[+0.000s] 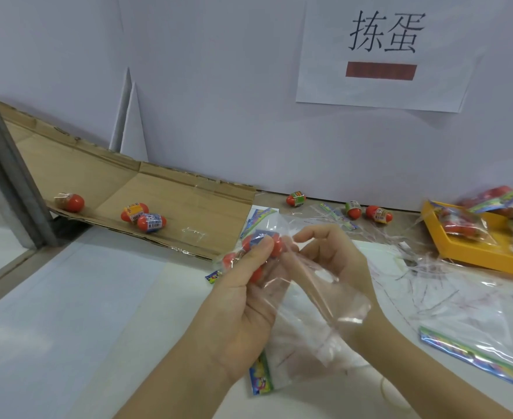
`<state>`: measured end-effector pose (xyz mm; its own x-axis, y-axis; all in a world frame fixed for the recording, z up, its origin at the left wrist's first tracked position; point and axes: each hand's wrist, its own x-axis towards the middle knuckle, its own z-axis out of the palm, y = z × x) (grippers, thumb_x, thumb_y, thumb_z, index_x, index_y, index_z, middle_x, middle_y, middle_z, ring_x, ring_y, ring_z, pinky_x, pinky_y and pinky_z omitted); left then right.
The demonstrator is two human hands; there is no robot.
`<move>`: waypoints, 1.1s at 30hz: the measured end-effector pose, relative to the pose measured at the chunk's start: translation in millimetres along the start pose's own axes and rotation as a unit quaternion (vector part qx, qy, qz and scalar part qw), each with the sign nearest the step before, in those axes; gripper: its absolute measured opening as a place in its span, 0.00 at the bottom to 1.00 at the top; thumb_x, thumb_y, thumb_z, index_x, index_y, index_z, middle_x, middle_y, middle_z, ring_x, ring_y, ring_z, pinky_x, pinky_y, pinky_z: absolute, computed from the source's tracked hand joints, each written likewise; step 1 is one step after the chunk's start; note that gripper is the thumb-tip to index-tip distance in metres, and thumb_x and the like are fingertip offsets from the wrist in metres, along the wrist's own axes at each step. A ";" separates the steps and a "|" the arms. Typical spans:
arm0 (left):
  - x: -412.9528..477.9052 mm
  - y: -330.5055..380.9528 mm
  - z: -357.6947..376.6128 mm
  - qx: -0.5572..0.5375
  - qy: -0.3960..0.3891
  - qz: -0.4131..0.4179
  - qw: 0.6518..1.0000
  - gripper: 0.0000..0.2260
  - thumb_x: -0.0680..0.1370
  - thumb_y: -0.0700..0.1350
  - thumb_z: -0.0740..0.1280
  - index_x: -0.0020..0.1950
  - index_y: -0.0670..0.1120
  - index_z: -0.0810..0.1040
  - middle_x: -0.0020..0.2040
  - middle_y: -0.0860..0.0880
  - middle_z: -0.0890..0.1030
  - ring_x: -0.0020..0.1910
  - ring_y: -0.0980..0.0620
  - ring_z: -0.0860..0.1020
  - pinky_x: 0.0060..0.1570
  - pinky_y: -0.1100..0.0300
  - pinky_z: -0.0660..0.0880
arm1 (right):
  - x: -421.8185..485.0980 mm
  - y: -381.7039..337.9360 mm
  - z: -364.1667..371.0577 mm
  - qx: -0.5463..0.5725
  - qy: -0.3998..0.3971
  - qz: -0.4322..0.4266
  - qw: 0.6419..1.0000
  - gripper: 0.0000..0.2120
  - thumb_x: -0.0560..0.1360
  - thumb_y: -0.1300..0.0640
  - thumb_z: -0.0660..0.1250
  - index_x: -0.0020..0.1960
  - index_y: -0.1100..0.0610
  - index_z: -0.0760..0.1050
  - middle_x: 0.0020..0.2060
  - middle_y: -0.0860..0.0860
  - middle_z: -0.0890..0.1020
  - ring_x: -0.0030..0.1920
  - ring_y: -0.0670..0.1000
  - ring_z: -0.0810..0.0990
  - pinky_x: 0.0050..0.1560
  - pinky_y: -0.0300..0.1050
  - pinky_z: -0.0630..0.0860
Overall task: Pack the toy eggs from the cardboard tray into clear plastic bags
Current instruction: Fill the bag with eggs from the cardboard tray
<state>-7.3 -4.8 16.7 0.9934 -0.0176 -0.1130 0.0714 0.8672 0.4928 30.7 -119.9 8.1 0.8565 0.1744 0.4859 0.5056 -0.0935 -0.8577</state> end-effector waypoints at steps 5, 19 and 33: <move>-0.9 0.4 1.1 0.022 0.025 -0.027 0.999 0.09 0.60 0.39 0.74 0.40 0.42 0.86 0.45 0.42 0.85 0.43 0.49 0.84 0.45 0.52 0.83 | 0.0 2.6 -1.6 -0.063 0.012 0.008 0.998 0.12 0.68 0.61 0.73 0.43 0.44 0.77 0.32 0.46 0.79 0.33 0.45 0.78 0.37 0.41 0.73; 11.2 2.5 -2.3 0.003 0.100 0.015 0.995 0.05 0.76 0.33 0.63 0.41 0.37 0.75 0.29 0.40 0.79 0.20 0.55 0.76 0.21 0.68 0.73 | -5.5 2.7 -5.7 -0.080 0.000 -0.075 0.994 0.08 0.65 0.60 0.79 0.39 0.62 0.82 0.35 0.53 0.81 0.35 0.53 0.80 0.34 0.49 0.76; 9.0 35.6 -1.1 -0.112 0.167 0.043 0.979 0.10 0.67 0.42 0.71 0.45 0.37 0.81 0.32 0.46 0.81 0.25 0.55 0.80 0.22 0.66 0.75 | 136.6 73.3 -24.6 -0.289 -0.110 0.096 0.946 0.21 0.76 0.59 0.65 0.68 0.49 0.72 0.68 0.55 0.72 0.65 0.53 0.72 0.66 0.46 0.67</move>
<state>4.1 26.4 32.3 0.9073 0.1912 -0.3746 -0.0688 0.9461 0.3165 187.3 -127.0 15.8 0.9278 0.2938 0.2299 0.3705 -0.6540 -0.6596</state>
